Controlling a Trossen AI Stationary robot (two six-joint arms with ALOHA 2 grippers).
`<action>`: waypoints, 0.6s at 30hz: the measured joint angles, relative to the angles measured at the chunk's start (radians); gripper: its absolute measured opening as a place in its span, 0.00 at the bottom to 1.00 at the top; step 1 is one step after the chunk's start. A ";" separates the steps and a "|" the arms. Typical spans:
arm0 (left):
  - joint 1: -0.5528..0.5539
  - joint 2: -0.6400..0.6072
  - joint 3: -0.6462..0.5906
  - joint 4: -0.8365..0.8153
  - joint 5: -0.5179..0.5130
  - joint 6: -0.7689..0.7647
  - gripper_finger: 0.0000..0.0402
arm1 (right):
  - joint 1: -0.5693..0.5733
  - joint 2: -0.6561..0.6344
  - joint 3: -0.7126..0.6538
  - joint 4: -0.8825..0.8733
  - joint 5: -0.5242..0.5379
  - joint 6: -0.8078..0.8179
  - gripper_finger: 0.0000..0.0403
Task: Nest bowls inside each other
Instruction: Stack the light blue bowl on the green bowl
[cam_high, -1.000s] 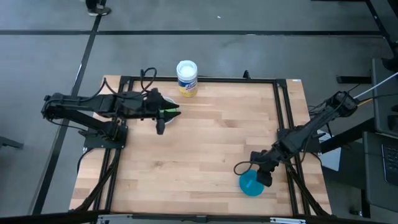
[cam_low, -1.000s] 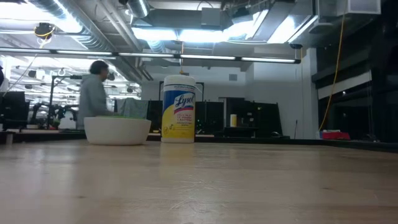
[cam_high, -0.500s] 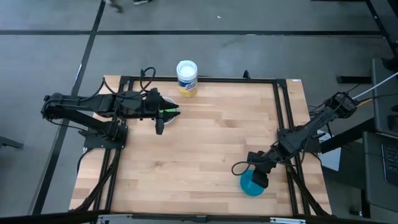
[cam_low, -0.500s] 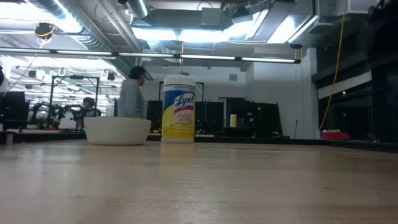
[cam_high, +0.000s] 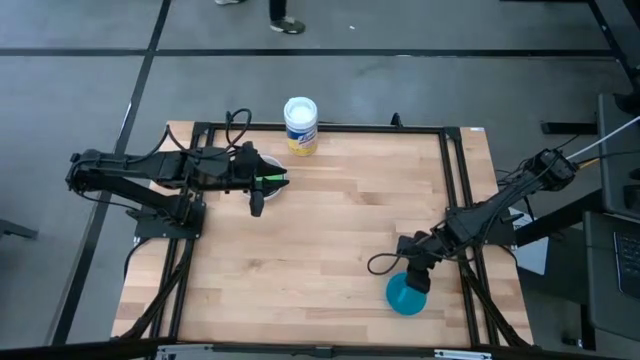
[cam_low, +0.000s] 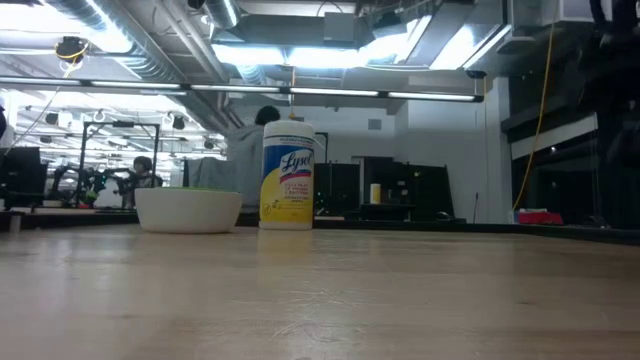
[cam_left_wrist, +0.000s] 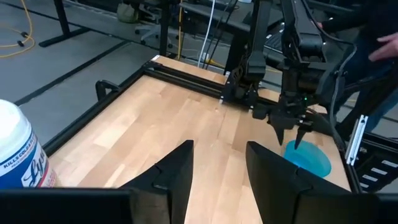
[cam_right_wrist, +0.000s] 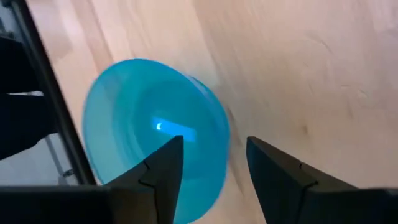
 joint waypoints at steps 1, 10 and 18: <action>0.000 0.000 0.000 0.000 0.000 0.000 0.36 | -0.002 0.001 -0.006 0.002 0.000 -0.001 0.45; 0.000 0.000 0.000 0.000 0.001 -0.011 0.36 | 0.012 0.017 -0.102 0.138 -0.048 0.050 0.48; 0.000 0.000 0.000 -0.024 -0.079 -0.048 0.36 | -0.058 0.017 -0.107 0.149 -0.035 -0.021 0.04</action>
